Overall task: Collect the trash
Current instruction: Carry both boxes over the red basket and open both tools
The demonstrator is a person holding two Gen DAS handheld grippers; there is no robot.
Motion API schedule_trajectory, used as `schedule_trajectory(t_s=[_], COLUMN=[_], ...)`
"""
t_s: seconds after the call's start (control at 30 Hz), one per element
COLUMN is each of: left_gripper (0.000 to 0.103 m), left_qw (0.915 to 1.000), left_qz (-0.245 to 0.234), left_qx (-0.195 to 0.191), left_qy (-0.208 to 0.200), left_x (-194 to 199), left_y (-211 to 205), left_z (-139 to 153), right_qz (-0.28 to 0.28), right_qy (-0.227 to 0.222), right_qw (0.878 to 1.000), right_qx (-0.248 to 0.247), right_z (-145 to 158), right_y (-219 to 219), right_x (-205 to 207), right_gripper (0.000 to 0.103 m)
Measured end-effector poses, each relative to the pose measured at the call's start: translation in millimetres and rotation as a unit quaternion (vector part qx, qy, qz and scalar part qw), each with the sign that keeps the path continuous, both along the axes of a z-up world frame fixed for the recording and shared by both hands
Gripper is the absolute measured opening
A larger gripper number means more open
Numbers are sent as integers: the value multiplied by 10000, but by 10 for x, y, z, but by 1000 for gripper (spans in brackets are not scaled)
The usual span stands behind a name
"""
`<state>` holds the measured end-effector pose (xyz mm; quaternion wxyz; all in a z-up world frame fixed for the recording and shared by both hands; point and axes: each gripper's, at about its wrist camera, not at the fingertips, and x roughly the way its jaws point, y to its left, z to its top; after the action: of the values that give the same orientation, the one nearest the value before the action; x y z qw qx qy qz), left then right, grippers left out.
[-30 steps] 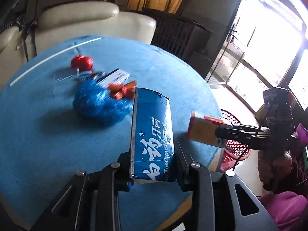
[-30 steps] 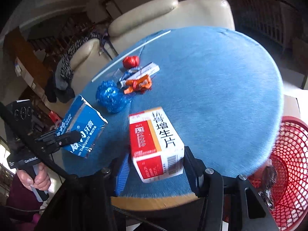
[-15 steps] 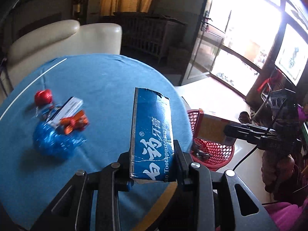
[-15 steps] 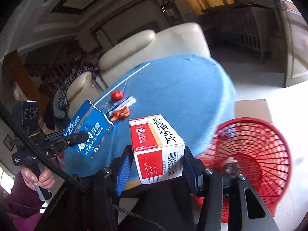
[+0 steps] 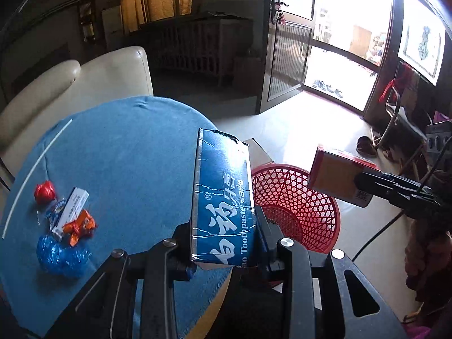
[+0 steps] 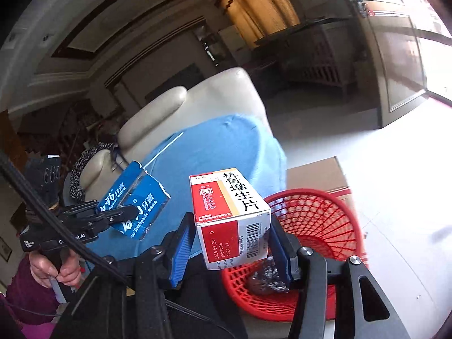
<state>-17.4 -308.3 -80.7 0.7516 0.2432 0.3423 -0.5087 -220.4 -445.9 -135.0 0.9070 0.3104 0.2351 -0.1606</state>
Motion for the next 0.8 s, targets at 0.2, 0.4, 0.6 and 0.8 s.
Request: schedule_trajectory(t_s=[0.2,0.4,0.6,0.8], left_gripper=[35,35,36,38], left_qw=[9984,9963,9947,9936], left_qz=[88,-22,-134,-216], left_qx=[270,442,513,584], left_qy=[-479,-733,-876,-947], left_x=[-153,-313,-435,-500], left_y=[-262,-455,-630,-732], left_z=[-37,-141,-200,-285], right_qz=[-223,-381,-566,-759], right_qy=[49,142,151,179], right_qw=[9997,9991,9981,9964], right_qx=[-56,71,176,333], right_z=[-25,-144,-220,-301], right_y=[-58,-121,-182,-245], right_x=[-136,-210,-274,-312], right_gripper=[54,54,54,57])
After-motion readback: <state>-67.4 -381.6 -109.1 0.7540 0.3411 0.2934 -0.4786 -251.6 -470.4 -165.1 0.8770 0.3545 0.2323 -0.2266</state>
